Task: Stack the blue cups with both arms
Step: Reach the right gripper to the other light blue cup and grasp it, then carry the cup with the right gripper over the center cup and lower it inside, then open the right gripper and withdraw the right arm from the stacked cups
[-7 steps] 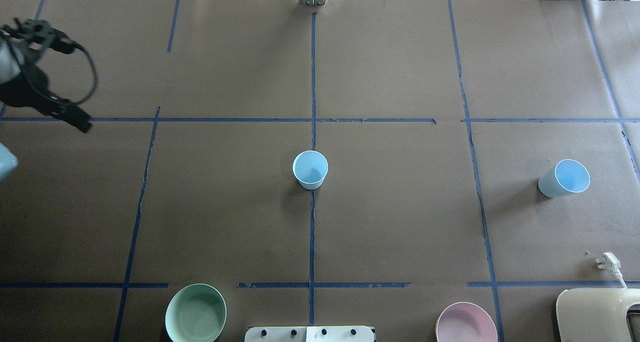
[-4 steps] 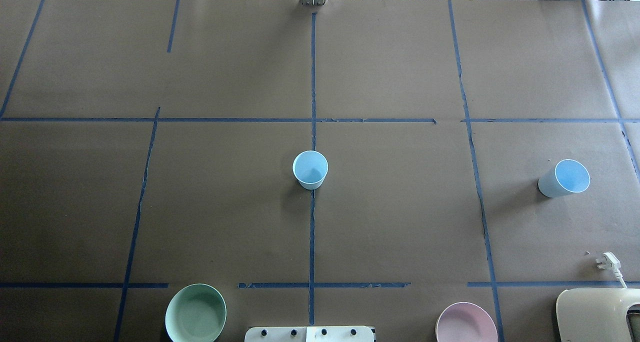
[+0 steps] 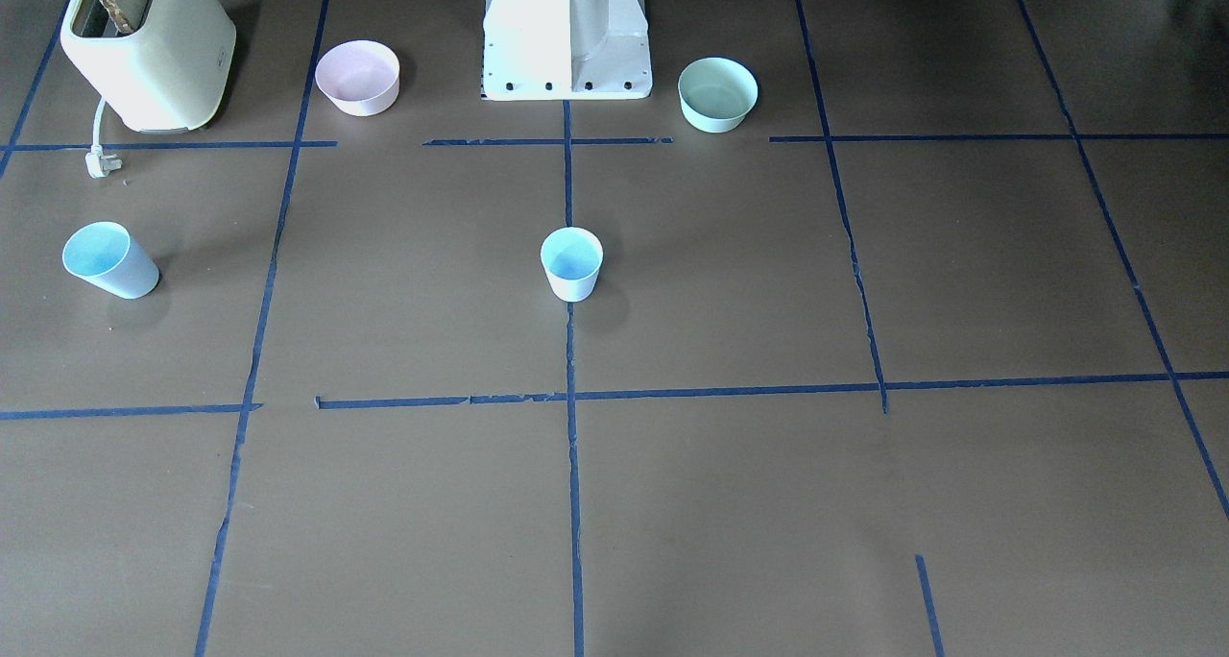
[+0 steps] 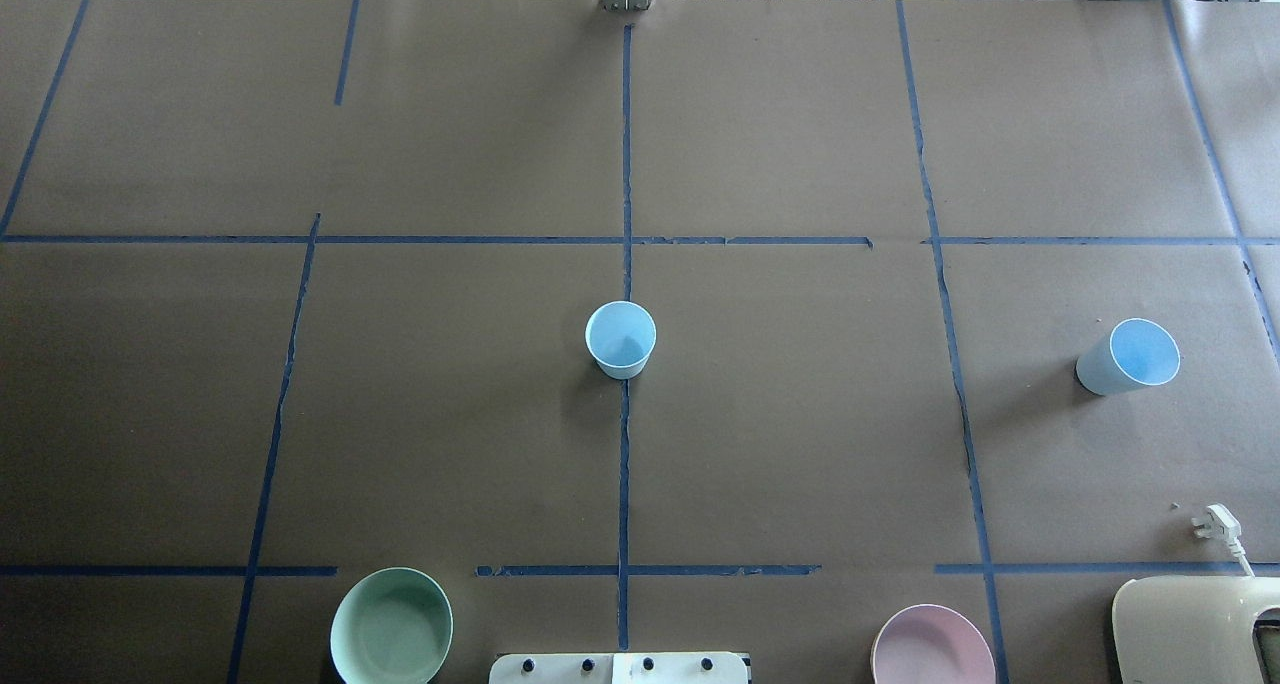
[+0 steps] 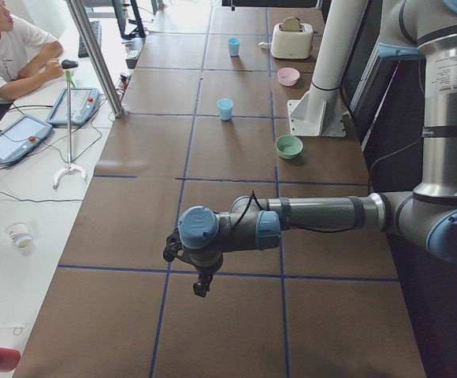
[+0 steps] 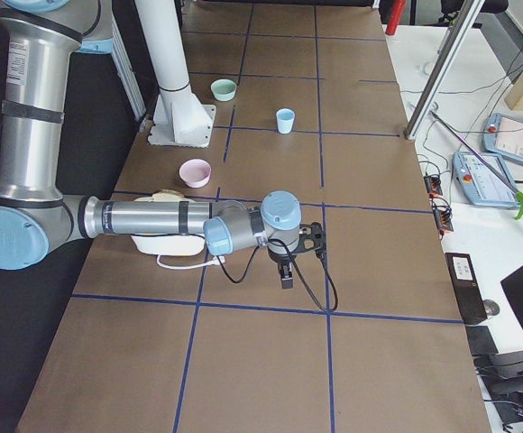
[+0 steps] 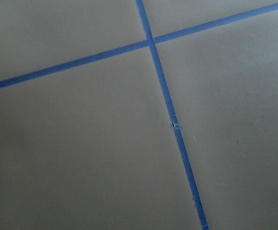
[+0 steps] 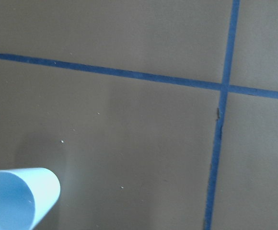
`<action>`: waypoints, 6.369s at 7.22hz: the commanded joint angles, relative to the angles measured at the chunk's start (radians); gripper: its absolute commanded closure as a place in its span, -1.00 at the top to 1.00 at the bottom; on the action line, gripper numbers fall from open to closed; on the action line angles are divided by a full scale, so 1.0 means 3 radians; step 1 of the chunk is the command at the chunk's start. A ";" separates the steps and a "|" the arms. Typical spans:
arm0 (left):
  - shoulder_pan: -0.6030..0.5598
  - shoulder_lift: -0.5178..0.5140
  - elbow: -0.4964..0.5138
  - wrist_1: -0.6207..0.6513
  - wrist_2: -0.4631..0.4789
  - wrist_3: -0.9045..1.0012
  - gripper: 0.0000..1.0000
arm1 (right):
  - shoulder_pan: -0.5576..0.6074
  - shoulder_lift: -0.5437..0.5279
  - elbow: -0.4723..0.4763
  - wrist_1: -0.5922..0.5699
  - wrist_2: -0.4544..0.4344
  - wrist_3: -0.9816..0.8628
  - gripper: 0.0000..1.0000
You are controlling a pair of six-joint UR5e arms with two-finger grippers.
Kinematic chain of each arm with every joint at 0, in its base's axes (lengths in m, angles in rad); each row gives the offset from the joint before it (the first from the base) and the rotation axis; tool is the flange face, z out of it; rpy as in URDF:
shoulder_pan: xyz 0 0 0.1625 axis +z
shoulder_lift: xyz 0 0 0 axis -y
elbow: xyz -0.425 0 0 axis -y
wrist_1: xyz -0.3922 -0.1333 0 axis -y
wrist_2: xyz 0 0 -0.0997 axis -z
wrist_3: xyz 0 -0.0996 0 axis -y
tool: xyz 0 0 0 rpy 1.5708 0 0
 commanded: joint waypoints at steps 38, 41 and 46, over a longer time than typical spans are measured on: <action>0.0030 -0.0048 -0.0118 -0.0008 0.0060 -0.0682 1.00 | -0.2775 0.3124 -0.0055 -0.1627 -0.1799 0.3832 1.00; 0.0239 -0.0140 -0.0118 -0.0003 0.0270 -0.1039 1.00 | -0.2067 0.2575 0.0255 -0.1643 -0.1003 0.2778 1.00; 0.0265 -0.0135 -0.0118 -0.0023 0.0265 -0.1019 1.00 | -0.0252 0.0822 0.0441 -0.1663 -0.0194 -0.0650 1.00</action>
